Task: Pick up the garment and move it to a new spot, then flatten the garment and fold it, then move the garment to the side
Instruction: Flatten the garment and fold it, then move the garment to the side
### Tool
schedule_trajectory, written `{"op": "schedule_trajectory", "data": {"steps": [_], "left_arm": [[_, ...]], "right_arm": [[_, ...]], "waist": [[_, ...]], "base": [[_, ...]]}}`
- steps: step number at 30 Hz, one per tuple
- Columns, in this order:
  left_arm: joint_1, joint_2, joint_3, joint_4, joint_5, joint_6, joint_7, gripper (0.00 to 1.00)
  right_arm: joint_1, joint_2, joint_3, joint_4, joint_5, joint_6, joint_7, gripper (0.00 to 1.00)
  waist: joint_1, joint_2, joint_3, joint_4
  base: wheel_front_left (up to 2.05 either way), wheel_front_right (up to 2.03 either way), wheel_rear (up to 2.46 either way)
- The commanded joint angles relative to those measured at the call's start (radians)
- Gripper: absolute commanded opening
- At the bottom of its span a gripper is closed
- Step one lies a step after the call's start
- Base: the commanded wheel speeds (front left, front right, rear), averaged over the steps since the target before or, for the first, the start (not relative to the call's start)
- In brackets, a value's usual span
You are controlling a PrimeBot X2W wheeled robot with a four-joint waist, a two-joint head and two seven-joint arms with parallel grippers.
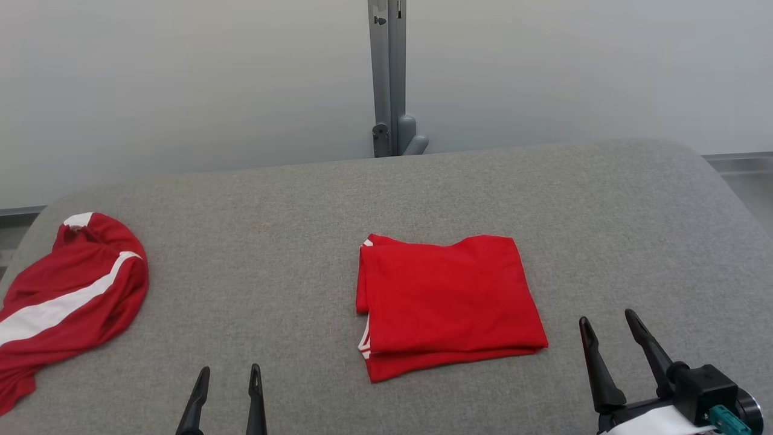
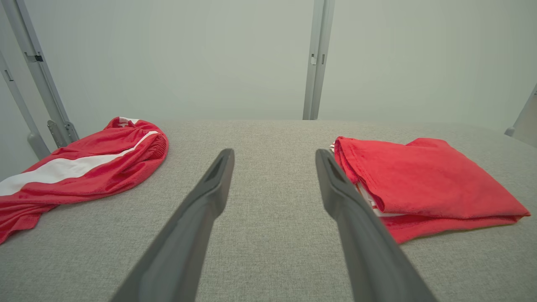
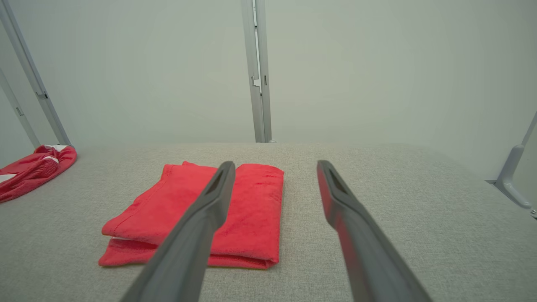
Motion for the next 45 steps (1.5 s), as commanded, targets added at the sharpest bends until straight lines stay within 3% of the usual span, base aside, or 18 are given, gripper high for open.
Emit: {"op": "schedule_trajectory", "data": {"steps": [1,30,37,45], "left_arm": [[0.012,0.001,0.0,0.002,0.003,0.001,-0.004,1.0],[-0.01,0.001,-0.015,-0.004,0.026,-0.005,-0.004,1.0],[-0.043,0.001,-0.044,-0.037,0.037,0.011,-0.004,1.0],[-0.081,0.001,-0.083,-0.071,0.029,0.023,-0.004,1.0]], "right_arm": [[0.01,0.003,0.0,0.004,0.01,0.0,-0.004,1.0],[-0.011,0.005,0.027,0.032,0.055,0.0,-0.004,1.0],[-0.1,-0.042,0.069,0.127,0.209,0.0,-0.004,1.0],[-0.286,-0.154,0.169,0.365,0.495,0.0,-0.004,1.0]], "waist": [[0.0,0.0,-0.001,0.002],[0.0,0.0,0.01,0.029],[0.0,0.0,0.052,0.058],[0.0,0.0,0.117,0.089]], "base": [[0.0,0.0,0.0],[0.0,0.0,0.0],[0.0,0.0,0.0],[0.0,0.0,0.0]]}}
